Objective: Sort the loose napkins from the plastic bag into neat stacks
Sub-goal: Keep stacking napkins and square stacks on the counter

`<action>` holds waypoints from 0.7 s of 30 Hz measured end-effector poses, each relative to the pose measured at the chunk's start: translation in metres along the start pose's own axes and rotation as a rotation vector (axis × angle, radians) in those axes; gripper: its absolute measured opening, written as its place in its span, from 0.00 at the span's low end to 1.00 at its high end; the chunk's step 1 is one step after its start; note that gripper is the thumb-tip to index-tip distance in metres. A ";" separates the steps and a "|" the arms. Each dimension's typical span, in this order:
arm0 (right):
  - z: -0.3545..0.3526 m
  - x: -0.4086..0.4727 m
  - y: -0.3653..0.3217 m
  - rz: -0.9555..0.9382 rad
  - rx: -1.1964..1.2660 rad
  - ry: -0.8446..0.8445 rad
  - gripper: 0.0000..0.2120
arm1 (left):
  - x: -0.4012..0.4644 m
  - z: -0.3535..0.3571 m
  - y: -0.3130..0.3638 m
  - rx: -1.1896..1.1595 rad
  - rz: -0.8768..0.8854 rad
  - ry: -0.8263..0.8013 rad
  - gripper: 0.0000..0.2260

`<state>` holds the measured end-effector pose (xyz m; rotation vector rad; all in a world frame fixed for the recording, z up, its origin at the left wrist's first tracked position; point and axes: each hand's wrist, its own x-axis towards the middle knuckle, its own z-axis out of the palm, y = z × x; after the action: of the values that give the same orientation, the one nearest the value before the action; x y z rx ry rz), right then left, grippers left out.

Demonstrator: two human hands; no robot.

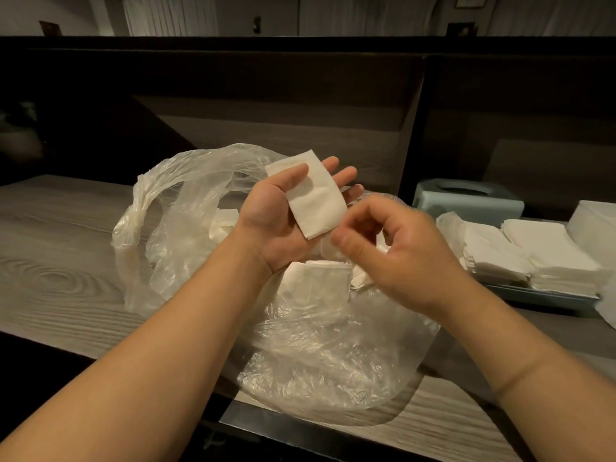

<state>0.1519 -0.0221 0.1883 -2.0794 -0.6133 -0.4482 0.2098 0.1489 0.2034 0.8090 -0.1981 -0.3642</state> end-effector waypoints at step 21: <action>-0.015 0.006 -0.002 0.227 0.517 -0.001 0.12 | -0.006 0.004 0.002 -0.017 -0.120 0.008 0.26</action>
<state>0.1546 -0.0326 0.2013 -1.6280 -0.4302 -0.1361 0.2037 0.1502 0.2071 0.8073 -0.1392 -0.4752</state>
